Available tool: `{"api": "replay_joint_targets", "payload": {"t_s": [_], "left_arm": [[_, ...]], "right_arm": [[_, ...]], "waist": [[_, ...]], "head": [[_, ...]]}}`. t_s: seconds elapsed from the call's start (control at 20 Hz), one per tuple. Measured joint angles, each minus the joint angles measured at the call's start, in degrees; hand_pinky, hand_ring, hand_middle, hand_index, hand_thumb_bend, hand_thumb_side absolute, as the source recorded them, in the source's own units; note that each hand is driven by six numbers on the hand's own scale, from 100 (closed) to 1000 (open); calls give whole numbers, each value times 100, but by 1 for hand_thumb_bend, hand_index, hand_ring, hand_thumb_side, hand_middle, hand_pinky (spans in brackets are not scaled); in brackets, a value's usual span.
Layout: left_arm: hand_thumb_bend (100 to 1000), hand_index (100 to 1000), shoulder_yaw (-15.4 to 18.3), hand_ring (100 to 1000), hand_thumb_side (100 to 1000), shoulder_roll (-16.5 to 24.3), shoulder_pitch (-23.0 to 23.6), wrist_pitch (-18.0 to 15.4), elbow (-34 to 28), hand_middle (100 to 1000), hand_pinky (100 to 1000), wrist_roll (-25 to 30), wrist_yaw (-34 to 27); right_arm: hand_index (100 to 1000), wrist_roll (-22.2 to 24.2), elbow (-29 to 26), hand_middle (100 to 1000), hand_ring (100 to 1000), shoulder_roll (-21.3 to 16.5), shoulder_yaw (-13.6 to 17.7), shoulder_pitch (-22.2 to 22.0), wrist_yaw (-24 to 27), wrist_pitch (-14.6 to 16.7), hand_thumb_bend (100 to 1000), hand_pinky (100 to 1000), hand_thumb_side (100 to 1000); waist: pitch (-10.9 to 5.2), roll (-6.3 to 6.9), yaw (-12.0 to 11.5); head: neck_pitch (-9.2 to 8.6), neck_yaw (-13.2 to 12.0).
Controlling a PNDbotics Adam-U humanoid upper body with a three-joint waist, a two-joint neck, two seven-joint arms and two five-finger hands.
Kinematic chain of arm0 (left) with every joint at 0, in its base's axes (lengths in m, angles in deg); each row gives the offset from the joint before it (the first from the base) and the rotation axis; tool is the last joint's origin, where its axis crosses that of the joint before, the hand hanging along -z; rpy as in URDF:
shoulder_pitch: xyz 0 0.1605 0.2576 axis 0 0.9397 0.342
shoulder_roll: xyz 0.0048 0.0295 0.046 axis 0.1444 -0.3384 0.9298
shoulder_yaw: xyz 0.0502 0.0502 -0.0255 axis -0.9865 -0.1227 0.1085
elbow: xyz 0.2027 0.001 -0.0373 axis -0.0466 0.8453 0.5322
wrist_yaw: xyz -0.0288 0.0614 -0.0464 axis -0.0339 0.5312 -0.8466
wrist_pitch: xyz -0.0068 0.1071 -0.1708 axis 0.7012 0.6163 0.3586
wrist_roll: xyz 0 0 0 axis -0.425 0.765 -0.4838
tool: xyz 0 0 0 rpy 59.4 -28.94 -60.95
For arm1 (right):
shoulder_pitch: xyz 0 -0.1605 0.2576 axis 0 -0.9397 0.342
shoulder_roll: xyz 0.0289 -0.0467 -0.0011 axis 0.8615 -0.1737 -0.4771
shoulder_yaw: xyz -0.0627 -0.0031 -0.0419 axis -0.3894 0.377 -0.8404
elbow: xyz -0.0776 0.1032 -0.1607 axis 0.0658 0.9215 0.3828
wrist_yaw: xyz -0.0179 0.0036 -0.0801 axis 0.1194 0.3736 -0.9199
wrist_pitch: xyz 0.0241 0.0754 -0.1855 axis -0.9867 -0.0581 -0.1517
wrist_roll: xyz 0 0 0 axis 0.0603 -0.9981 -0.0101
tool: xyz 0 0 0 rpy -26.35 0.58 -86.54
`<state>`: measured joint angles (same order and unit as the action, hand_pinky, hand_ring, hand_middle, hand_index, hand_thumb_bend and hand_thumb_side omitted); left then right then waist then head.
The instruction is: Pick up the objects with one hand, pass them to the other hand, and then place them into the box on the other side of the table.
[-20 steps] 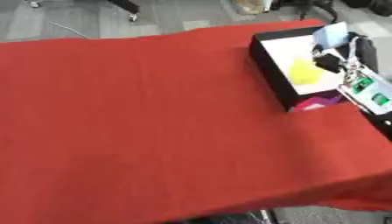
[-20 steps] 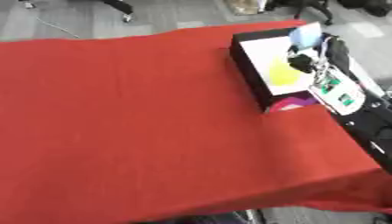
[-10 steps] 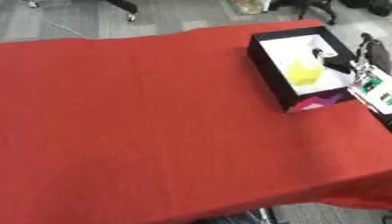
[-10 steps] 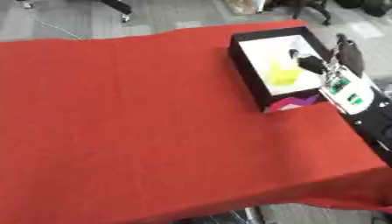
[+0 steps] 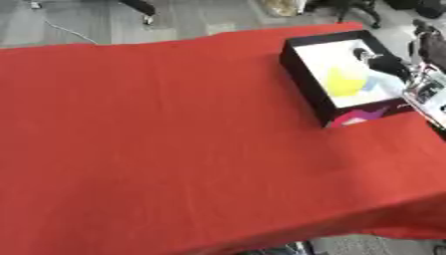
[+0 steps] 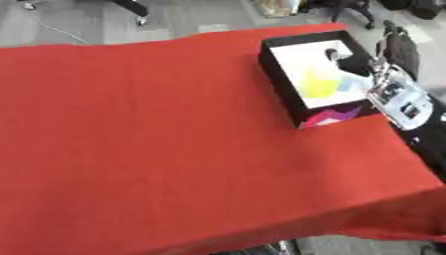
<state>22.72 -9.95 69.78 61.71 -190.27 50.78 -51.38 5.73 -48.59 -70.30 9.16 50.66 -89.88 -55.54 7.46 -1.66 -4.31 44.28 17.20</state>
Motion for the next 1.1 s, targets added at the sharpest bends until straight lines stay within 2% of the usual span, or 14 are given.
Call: {"api": "replay_joint_targets", "payload": {"t_s": [0.1,0.2,0.35,0.4,0.45,0.5,0.65,0.8,0.9,0.95,1.1], "left_arm": [[158,861,0,799,955,0,13,0,0,800,887,2,17],[147,861,1,799,953,3,17,-1,1,800,887,3,50],[122,863,1,799,933,74,-8,-12,6,801,884,10,165],[115,864,0,800,926,127,-36,-18,21,801,883,9,236],[100,866,0,801,900,192,-74,-30,50,804,882,2,330],[100,867,0,802,883,267,-128,-49,90,805,880,-12,455],[100,873,-1,804,826,503,-316,-122,273,811,875,-103,1051],[100,885,-4,806,753,771,-497,-133,619,814,869,-259,1821],[172,898,-20,809,697,1010,-677,-45,957,819,864,-415,2356],[240,909,-48,811,678,1149,-785,28,1165,823,863,-511,2633],[371,924,-196,813,690,1567,-1215,228,1944,828,860,-820,3399]], "right_arm": [[1000,64,-217,866,921,-4,50,-31,-182,-30,667,787,525],[1000,87,-598,854,911,-3,92,-107,-395,-23,601,771,475],[973,60,-1501,820,888,71,110,-254,-762,36,491,736,437],[971,42,-1883,817,886,154,100,-310,-905,57,463,735,435],[966,36,-2293,812,883,264,61,-361,-1077,86,562,737,453],[965,57,-2664,811,882,406,-11,-396,-1284,152,396,738,411],[959,270,-3282,804,878,996,-349,-357,-2077,619,356,742,400],[944,550,-3443,787,867,1724,-755,-161,-2930,1310,305,739,392],[939,681,-3466,782,863,2204,-1044,-32,-3374,1741,269,736,392],[938,743,-3475,780,862,2433,-1200,23,-3551,1942,250,732,393],[936,928,-3493,775,858,2966,-1643,148,-3833,2420,217,726,396]], "waist": [[0,3,6],[0,7,24],[0,14,80],[-1,18,90],[-2,29,102],[-5,44,117],[-33,108,158],[-47,189,230],[-77,217,286],[-94,226,320],[-120,237,422]], "head": [[0,-11],[0,-72],[0,-400],[0,-611],[0,-855],[0,-1128],[0,-1887],[0,-2651],[-1,-3152],[-1,-3379],[-1,-3883]]}}
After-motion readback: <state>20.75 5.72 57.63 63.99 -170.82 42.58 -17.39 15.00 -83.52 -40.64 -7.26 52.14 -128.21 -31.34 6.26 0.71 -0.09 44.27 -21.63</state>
